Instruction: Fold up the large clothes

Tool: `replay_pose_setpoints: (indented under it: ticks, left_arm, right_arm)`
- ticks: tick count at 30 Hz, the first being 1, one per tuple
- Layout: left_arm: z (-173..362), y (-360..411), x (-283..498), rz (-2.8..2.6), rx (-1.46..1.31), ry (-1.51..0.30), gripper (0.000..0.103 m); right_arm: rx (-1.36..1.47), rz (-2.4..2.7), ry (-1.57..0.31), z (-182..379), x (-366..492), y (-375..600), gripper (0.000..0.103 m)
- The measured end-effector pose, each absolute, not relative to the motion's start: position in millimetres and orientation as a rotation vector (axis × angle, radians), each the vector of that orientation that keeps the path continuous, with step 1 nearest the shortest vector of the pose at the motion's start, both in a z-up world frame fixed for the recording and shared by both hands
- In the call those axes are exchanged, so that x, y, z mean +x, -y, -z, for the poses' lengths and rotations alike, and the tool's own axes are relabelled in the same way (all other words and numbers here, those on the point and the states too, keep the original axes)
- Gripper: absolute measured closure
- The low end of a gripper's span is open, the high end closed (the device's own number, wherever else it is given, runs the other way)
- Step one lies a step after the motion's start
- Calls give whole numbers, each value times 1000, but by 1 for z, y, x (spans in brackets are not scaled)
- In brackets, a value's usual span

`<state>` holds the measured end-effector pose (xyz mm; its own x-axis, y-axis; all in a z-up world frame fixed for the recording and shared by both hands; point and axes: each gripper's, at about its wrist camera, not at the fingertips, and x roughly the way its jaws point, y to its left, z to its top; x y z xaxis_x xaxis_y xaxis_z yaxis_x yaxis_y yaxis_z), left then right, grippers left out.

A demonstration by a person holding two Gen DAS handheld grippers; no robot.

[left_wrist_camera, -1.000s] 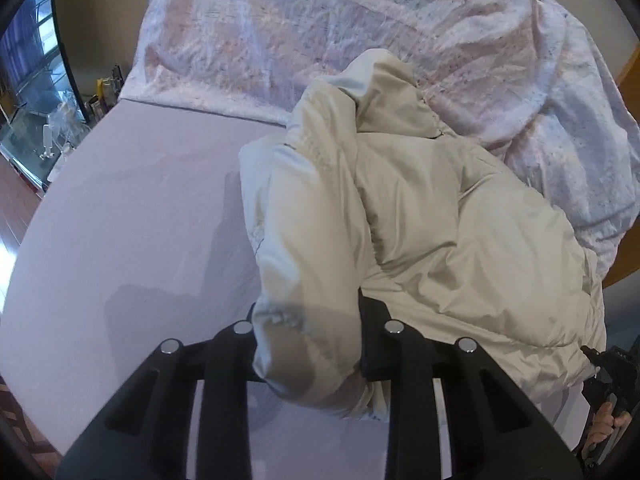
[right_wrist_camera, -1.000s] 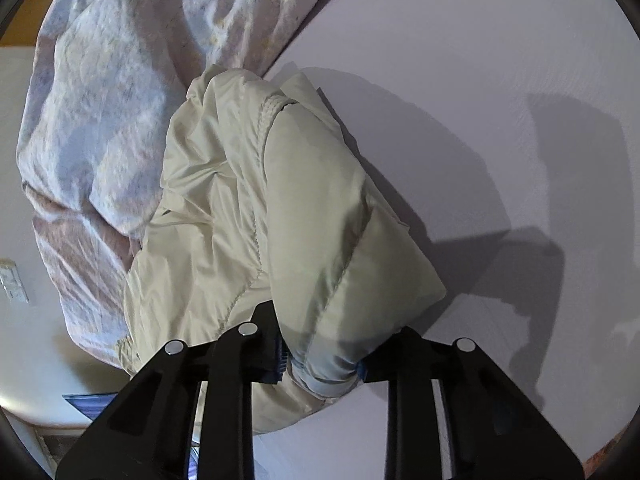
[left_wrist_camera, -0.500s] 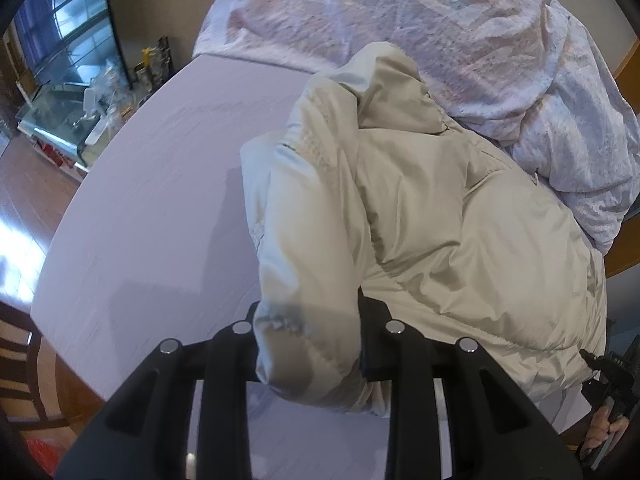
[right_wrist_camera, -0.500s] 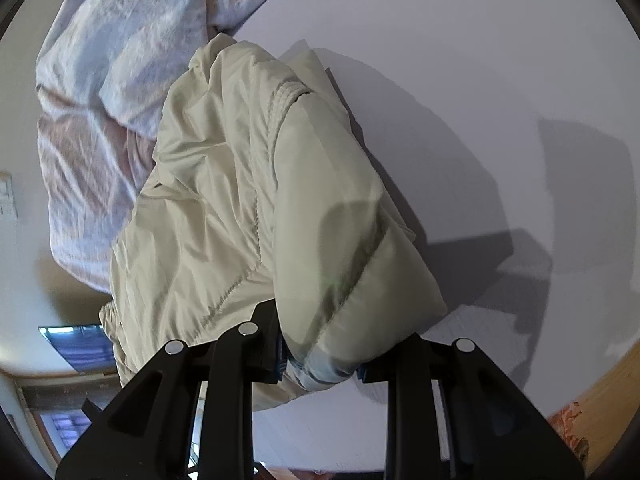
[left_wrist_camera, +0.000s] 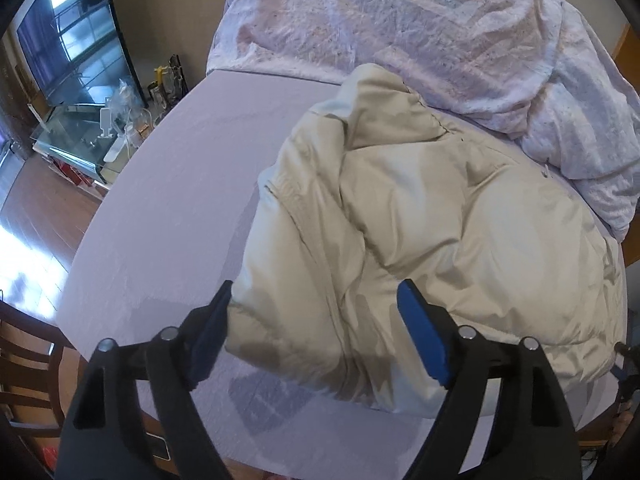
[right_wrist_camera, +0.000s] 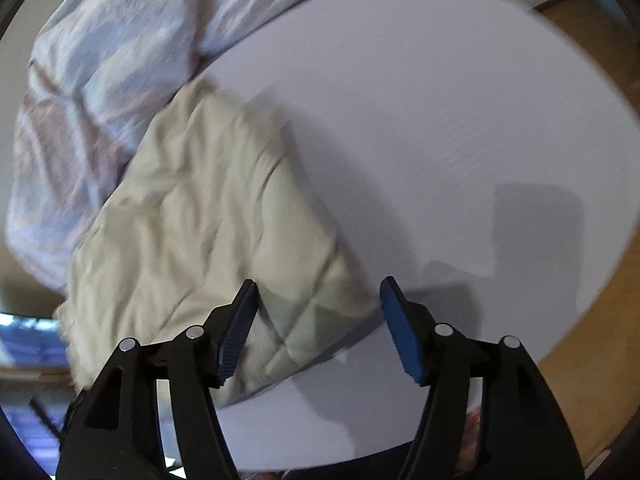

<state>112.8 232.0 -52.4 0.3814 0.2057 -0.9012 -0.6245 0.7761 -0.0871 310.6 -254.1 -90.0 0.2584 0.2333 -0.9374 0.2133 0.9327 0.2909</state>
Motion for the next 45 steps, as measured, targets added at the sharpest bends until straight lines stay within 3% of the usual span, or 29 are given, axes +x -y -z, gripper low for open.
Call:
replay_pose_setpoints:
  ticks: [7,16,23,33,45]
  left_arm:
    - [65,-237,100,-535,-535,-1064,18]
    - [70,-237,91,-507,-571,-1055,18]
    - [73,-239,89,-499,-599,-1044,18]
    - [81,-246,88,-493,-634,-1053,17]
    - [87,-256,92,-480,-687,-1028,11]
  right_arm:
    - [263,-150,-1174,54,319,205,36]
    - [61,-480,-1177,66,302,57,37]
    - [-14,-527,-1117,75,281,19,62]
    - [-55,-484,-1200,117,286,-2,60]
    - [-147,-458,-1135,137,280,-16,60]
